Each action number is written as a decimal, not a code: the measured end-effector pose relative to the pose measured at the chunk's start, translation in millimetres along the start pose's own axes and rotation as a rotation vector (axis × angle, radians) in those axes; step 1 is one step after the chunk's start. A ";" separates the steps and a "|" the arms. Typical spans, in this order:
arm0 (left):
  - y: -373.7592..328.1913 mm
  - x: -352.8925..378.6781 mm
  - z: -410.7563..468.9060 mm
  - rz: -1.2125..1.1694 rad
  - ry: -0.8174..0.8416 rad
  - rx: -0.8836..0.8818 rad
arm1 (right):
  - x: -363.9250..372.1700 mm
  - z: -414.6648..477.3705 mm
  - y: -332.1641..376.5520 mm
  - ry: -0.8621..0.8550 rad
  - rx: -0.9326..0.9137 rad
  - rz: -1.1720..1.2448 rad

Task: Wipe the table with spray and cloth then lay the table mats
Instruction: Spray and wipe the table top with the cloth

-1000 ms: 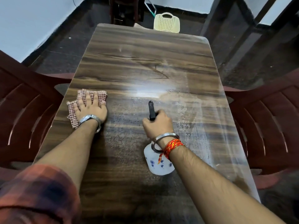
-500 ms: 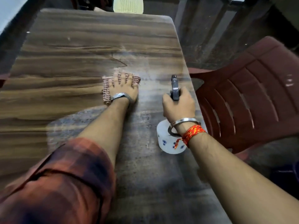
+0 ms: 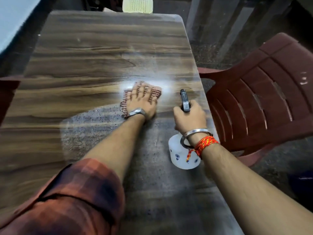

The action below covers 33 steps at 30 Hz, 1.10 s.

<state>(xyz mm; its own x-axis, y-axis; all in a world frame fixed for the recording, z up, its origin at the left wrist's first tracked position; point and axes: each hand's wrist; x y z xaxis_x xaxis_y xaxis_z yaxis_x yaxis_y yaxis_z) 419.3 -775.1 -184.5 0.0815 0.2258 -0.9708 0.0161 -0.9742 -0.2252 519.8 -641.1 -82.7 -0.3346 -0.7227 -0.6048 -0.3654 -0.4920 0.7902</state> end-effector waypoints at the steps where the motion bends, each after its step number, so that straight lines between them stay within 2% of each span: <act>1: 28.9 -5.7 -4.9 0.006 -0.026 -0.079 | 6.4 -8.5 4.8 0.026 -0.006 0.004; 8: 239.8 -51.0 -96.4 0.031 -0.065 -0.624 | 37.6 -57.9 21.9 0.147 -0.063 0.032; 10: 264.4 -55.6 -119.5 0.048 -0.061 -0.675 | 38.5 -67.5 22.4 0.178 -0.073 0.016; 13: 247.4 -49.9 -127.9 0.042 -0.070 -0.702 | 32.8 -81.9 19.1 0.201 -0.076 0.004; 16: 199.7 -35.1 -116.7 0.044 -0.051 -0.595 | 18.8 -89.0 6.3 0.190 -0.066 -0.013; 21: 73.6 -4.2 -108.1 0.061 -0.030 -0.258 | -18.9 -87.3 -15.3 0.105 -0.006 -0.023; 25: -41.8 21.8 -146.4 0.059 0.067 0.057 | -48.4 -87.3 -24.3 0.032 0.011 -0.073; 27: -78.0 28.7 -172.4 0.045 0.148 0.196 | -59.8 -88.5 -30.0 0.021 0.008 -0.096; 30: -86.6 30.1 -189.8 0.014 0.192 0.235 | -67.5 -94.1 -35.1 0.048 0.003 -0.128; 33: -59.7 23.8 -185.5 -0.012 0.106 0.119 | -67.4 -99.0 -36.1 0.124 0.016 -0.165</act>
<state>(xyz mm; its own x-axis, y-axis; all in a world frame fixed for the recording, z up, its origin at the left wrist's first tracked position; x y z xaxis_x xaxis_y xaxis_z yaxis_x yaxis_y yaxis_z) 605.2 -712.1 -178.7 0.1872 0.2295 -0.9551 -0.1003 -0.9628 -0.2510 641.5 -622.7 -60.6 -0.1602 -0.6874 -0.7084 -0.4203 -0.6019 0.6791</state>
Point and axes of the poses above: each hand's wrist, its own z-axis towards the middle knuckle, its own x-axis out of the palm, y = z × x, and after that the axes turned 6 degrees about -y, right-handed
